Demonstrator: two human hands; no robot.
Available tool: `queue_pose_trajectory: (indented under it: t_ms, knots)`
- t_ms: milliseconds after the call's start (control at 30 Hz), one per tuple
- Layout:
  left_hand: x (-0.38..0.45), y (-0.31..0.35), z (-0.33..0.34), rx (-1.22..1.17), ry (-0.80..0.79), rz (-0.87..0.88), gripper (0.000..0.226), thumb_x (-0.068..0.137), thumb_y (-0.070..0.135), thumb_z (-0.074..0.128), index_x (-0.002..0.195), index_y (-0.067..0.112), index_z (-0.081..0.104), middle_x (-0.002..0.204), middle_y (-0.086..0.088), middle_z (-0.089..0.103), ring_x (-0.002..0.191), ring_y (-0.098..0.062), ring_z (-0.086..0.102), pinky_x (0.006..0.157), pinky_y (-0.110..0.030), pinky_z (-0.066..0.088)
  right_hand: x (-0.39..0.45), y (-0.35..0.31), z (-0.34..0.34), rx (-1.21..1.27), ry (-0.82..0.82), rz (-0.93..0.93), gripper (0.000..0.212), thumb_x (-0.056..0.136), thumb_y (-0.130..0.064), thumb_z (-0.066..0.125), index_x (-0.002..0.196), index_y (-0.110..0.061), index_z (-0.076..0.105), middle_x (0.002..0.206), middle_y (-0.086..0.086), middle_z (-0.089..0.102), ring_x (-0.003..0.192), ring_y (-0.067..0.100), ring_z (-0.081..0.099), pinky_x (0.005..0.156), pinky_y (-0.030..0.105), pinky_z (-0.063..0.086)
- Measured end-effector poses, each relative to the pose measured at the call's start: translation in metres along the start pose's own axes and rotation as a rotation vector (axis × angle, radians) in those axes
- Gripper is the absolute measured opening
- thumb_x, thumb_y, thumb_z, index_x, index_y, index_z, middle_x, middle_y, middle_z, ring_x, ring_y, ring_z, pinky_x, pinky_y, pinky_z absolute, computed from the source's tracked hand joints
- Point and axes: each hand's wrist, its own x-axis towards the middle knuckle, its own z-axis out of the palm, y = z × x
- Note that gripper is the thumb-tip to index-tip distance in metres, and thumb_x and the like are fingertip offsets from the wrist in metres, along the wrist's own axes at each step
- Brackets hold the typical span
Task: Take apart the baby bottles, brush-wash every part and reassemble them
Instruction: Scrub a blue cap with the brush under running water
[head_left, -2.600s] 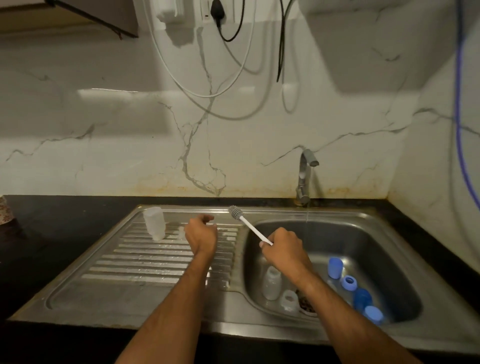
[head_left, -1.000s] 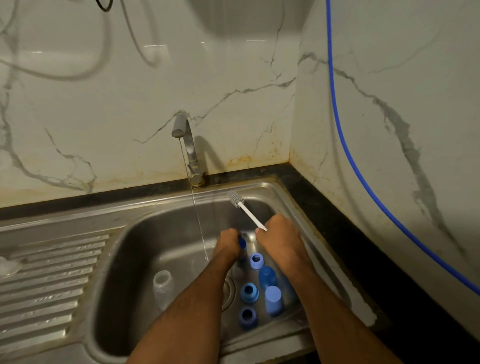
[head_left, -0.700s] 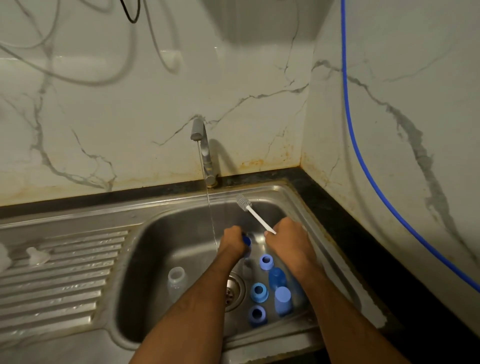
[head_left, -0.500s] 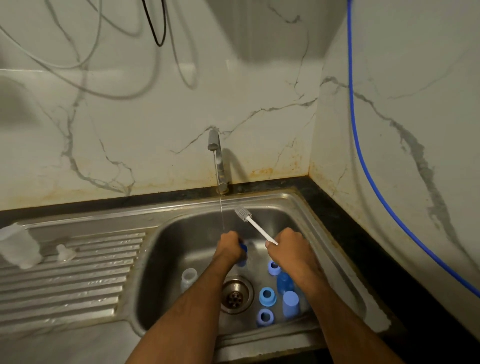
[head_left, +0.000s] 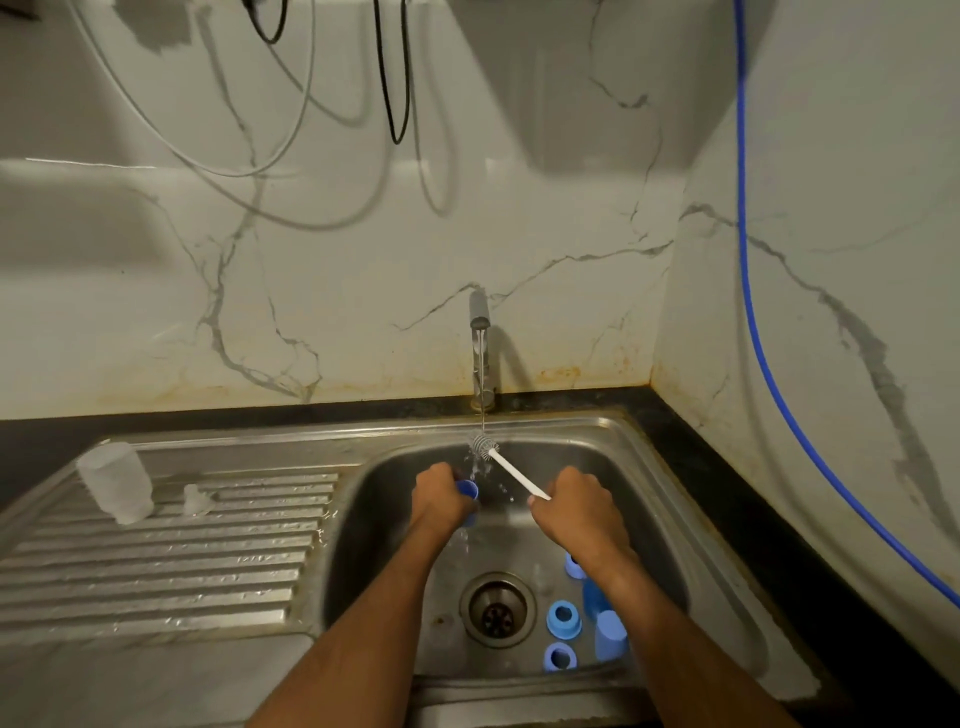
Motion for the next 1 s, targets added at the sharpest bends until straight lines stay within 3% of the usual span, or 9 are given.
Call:
queue_pose_trajectory:
  t_ms: [100,233,367,467,533,633,767,867,1000]
  knots:
    - [0.003,-0.006,-0.002,-0.062,0.03,0.001,0.042,0.076,0.016,0.085,0.113,0.016,0.066,0.112,-0.005,0.068,0.102,-0.016,0.065,0.089,-0.029,0.056,0.002,-0.001,0.006,0.024,-0.015,0.004,0.02,0.094,-0.036,0.067,0.092,-0.016,0.068,0.082,-0.001,0.066,0.072,0.013,0.063,0.051,0.022,0.038]
    - [0.009,-0.007,-0.005,-0.151,0.071,0.022,0.036,0.078,0.017,0.084,0.109,0.013,0.067,0.107,-0.004,0.068,0.095,-0.014,0.063,0.084,-0.027,0.054,0.011,0.004,0.014,0.063,-0.031,0.021,0.019,0.093,-0.038,0.068,0.089,-0.02,0.067,0.082,-0.003,0.067,0.074,0.011,0.066,0.063,0.025,0.054]
    - [0.019,-0.012,-0.011,-0.285,0.128,0.001,0.029,0.078,0.019,0.084,0.097,0.018,0.063,0.1,-0.002,0.066,0.09,-0.013,0.062,0.078,-0.028,0.055,0.024,0.005,0.016,0.046,-0.019,0.013,0.021,0.093,-0.037,0.068,0.083,-0.018,0.064,0.079,-0.002,0.067,0.071,0.012,0.065,0.056,0.025,0.047]
    - [0.02,-0.015,-0.008,-0.392,0.156,-0.102,0.024,0.079,0.02,0.083,0.092,0.018,0.063,0.095,-0.003,0.065,0.088,-0.016,0.064,0.081,-0.034,0.058,0.024,0.008,0.022,0.033,-0.03,0.03,0.021,0.093,-0.037,0.067,0.085,-0.018,0.064,0.081,0.002,0.066,0.07,0.016,0.063,0.055,0.026,0.043]
    - [0.02,-0.013,-0.007,-0.509,0.157,-0.181,0.02,0.078,0.02,0.083,0.089,0.013,0.068,0.095,-0.008,0.069,0.085,-0.019,0.067,0.074,-0.033,0.058,0.024,0.012,0.025,0.025,-0.05,0.025,0.02,0.093,-0.037,0.067,0.087,-0.017,0.065,0.082,0.002,0.067,0.072,0.015,0.065,0.056,0.026,0.045]
    - [0.016,-0.01,-0.011,-0.769,0.046,-0.34,0.021,0.08,0.016,0.08,0.09,0.005,0.066,0.097,-0.017,0.07,0.082,-0.026,0.071,0.062,-0.03,0.058,0.024,0.015,0.027,0.029,-0.051,0.03,0.021,0.093,-0.038,0.068,0.089,-0.017,0.067,0.083,-0.001,0.068,0.074,0.014,0.066,0.06,0.027,0.051]
    - [0.011,-0.007,-0.017,-1.13,-0.167,-0.447,0.038,0.086,0.01,0.071,0.119,0.0,0.056,0.115,-0.025,0.06,0.098,-0.037,0.069,0.071,-0.038,0.063,0.021,0.018,0.028,0.029,-0.024,0.03,0.023,0.094,-0.038,0.067,0.085,-0.017,0.064,0.08,-0.001,0.067,0.071,0.013,0.066,0.059,0.027,0.054]
    - [0.011,0.0,-0.013,-1.241,-0.29,-0.484,0.042,0.092,0.014,0.069,0.129,-0.001,0.053,0.12,-0.027,0.061,0.102,-0.037,0.07,0.07,-0.039,0.064,0.021,0.021,0.024,0.028,-0.014,0.039,0.019,0.094,-0.036,0.067,0.09,-0.017,0.067,0.08,-0.001,0.068,0.072,0.014,0.068,0.062,0.027,0.056]
    - [0.011,0.01,-0.006,-1.264,-0.374,-0.48,0.038,0.095,0.012,0.067,0.125,-0.005,0.054,0.119,-0.03,0.064,0.103,-0.038,0.07,0.071,-0.042,0.064,0.022,0.023,0.023,0.034,-0.003,0.061,0.018,0.094,-0.035,0.068,0.091,-0.017,0.067,0.079,-0.001,0.069,0.072,0.014,0.069,0.066,0.029,0.059]
